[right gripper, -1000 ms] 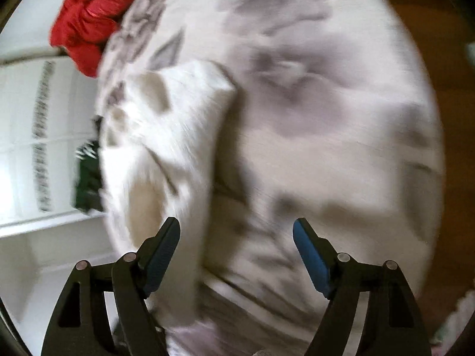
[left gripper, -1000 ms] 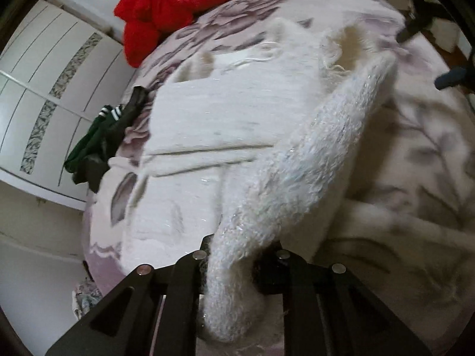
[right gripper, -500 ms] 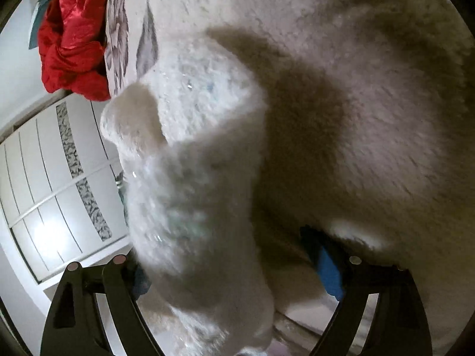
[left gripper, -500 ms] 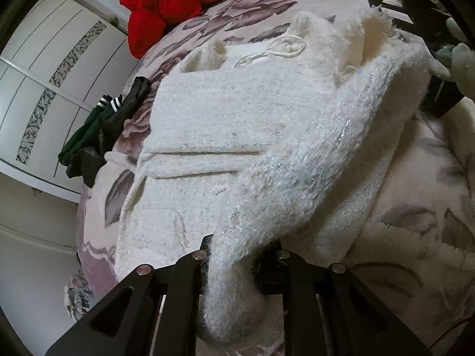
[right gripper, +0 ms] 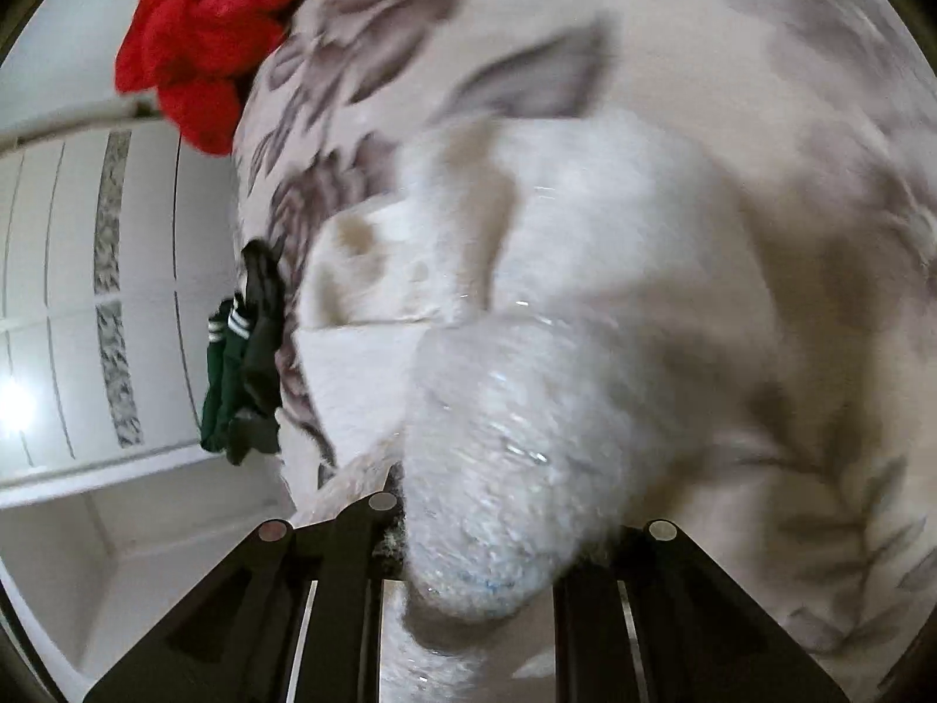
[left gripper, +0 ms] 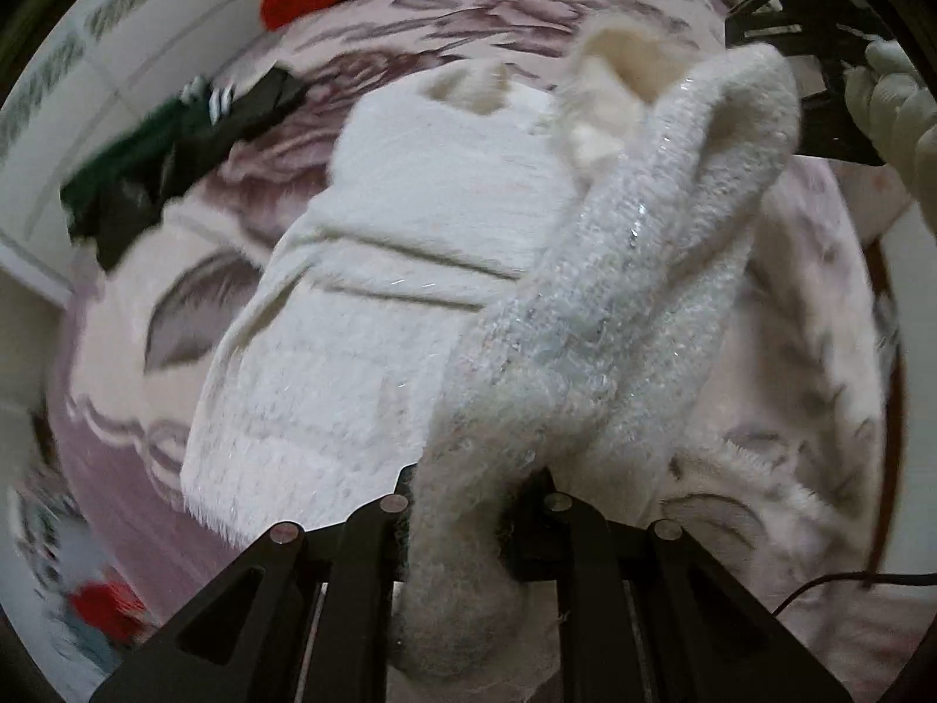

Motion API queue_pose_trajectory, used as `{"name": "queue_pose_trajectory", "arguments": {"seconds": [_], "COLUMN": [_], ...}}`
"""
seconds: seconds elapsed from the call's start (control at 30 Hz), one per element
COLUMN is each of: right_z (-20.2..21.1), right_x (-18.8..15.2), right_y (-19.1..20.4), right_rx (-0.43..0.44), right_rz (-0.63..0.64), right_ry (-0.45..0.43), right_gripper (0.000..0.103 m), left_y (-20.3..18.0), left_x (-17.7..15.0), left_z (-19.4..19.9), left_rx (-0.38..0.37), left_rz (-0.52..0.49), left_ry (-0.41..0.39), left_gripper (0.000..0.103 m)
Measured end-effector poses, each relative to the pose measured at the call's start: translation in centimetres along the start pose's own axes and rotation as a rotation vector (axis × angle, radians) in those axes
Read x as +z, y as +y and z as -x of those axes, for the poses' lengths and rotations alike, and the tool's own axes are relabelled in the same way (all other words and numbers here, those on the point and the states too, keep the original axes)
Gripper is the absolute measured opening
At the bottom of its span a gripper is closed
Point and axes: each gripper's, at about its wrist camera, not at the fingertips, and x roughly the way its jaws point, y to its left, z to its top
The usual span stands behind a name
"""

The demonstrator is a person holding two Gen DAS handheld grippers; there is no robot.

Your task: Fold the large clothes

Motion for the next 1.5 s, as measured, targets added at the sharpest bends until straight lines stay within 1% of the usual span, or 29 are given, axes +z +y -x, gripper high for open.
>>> {"name": "queue_pose_trajectory", "arguments": {"seconds": [0.03, 0.1, 0.2, 0.27, 0.33, 0.37, 0.43, 0.47, 0.5, 0.53, 0.57, 0.63, 0.7, 0.77, 0.83, 0.9, 0.97, 1.0, 1.03, 1.07, 1.1, 1.13, 1.17, 1.2, 1.27, 1.33, 1.4, 1.43, 1.5], "right_z": [0.4, -2.1, -6.7, -10.9, -15.0, -17.0, -19.5, -20.1, -20.7, -20.9, -20.9, -20.4, -18.7, -15.7, -13.2, -11.3, -10.7, -10.9, -11.5, -12.5, -13.3, -14.1, -15.2, -15.7, -14.9, -13.4, -13.4, -13.7, -13.5], "right_x": [-0.2, -0.4, -0.8, -1.2, -1.1, -1.3, -1.7, -2.0, -2.3, -2.6, -2.9, -3.6, -4.9, -6.9, -9.4, -12.5, -15.7, -17.6, -18.9, -20.8, -22.0, -22.8, -24.1, -24.8, -25.4, -25.8, -26.0, -25.8, -25.1], "right_y": [1.7, 6.7, 12.1, 15.5, 17.2, 17.9, 19.2, 19.2, 19.7, 19.9, 20.0, 20.6, 21.0, 20.0, 17.6, 13.9, 9.5, 6.7, 4.6, 1.8, 0.2, -1.0, -2.2, -2.6, -2.3, -2.4, -4.0, -4.2, -3.5], "right_rx": [-0.019, -0.076, -0.157, -0.244, -0.313, -0.346, -0.399, -0.404, -0.383, -0.331, -0.255, -0.151, -0.085, -0.108, -0.157, -0.236, -0.308, -0.320, -0.317, -0.308, -0.306, -0.307, -0.257, -0.239, -0.260, -0.277, -0.275, -0.288, -0.304], "right_rz": [0.020, 0.067, 0.116, 0.152, 0.159, 0.156, 0.151, 0.150, 0.147, 0.141, 0.136, 0.144, 0.180, 0.206, 0.202, 0.174, 0.119, 0.059, 0.009, -0.063, -0.097, -0.119, -0.145, -0.152, -0.155, -0.163, -0.196, -0.180, -0.133], "right_ry": [0.000, 0.011, 0.032, 0.047, 0.072, 0.091, 0.099, 0.098, 0.101, 0.110, 0.127, 0.166, 0.164, 0.120, 0.083, 0.065, 0.074, 0.101, 0.133, 0.177, 0.202, 0.219, 0.227, 0.219, 0.154, 0.096, 0.120, 0.144, 0.203], "right_gripper": [0.016, 0.016, 0.016, 0.016, 0.018, 0.019, 0.038, 0.042, 0.052, 0.060, 0.062, 0.062, 0.062, 0.063, 0.066, 0.068, 0.069, 0.069, 0.069, 0.069, 0.069, 0.066, 0.053, 0.023, 0.019, 0.016, 0.016, 0.017, 0.021], "left_y": [1.3, 4.7, 10.3, 13.5, 16.2, 17.6, 20.3, 21.7, 23.0, 24.0, 25.0, 27.2, 29.1, 29.9, 29.9, 29.2, 27.6, 26.9, 26.8, 26.5, 26.1, 26.0, 26.2, 26.3, 26.3, 25.9, 25.5, 25.3, 25.5], "left_x": [0.3, 0.8, 1.3, 1.4, 1.3, 1.1, 0.3, -0.2, -0.8, -1.3, -1.8, -2.8, -3.3, -3.1, -2.4, -1.3, -0.5, -0.3, -0.1, -0.2, -0.5, -0.9, -1.4, -2.0, -2.9, -3.8, -4.0, -3.7, -2.5], "left_z": [0.1, 0.1, -1.4, -3.3, -5.8, -7.0, -9.7, -10.9, -11.7, -12.1, -12.4, -12.3, -11.8, -11.4, -11.3, -11.9, -13.4, -14.0, -14.0, -13.9, -13.6, -13.4, -13.0, -12.4, -11.7, -12.5, -13.4, -13.4, -12.0], "left_rx": [-0.015, -0.034, -0.031, -0.057, -0.107, -0.136, -0.245, -0.306, -0.366, -0.424, -0.476, -0.587, -0.625, -0.660, -0.688, -0.700, -0.694, -0.667, -0.654, -0.638, -0.619, -0.620, -0.620, -0.615, -0.614, -0.609, -0.617, -0.625, -0.642], "left_rz": [0.027, 0.078, 0.144, 0.182, 0.207, 0.232, 0.281, 0.316, 0.349, 0.374, 0.396, 0.436, 0.473, 0.477, 0.463, 0.439, 0.408, 0.395, 0.388, 0.383, 0.374, 0.374, 0.384, 0.393, 0.391, 0.370, 0.384, 0.388, 0.378], "left_ry": [0.006, 0.012, 0.013, 0.034, 0.076, 0.092, 0.154, 0.192, 0.215, 0.230, 0.242, 0.265, 0.280, 0.281, 0.269, 0.265, 0.275, 0.276, 0.267, 0.251, 0.241, 0.239, 0.228, 0.221, 0.227, 0.265, 0.312, 0.338, 0.349], "left_gripper": [0.011, 0.011, 0.011, 0.012, 0.018, 0.018, 0.022, 0.025, 0.030, 0.032, 0.035, 0.041, 0.046, 0.046, 0.048, 0.055, 0.056, 0.054, 0.051, 0.041, 0.016, 0.016, 0.015, 0.014, 0.014, 0.014, 0.015, 0.016, 0.020]}}
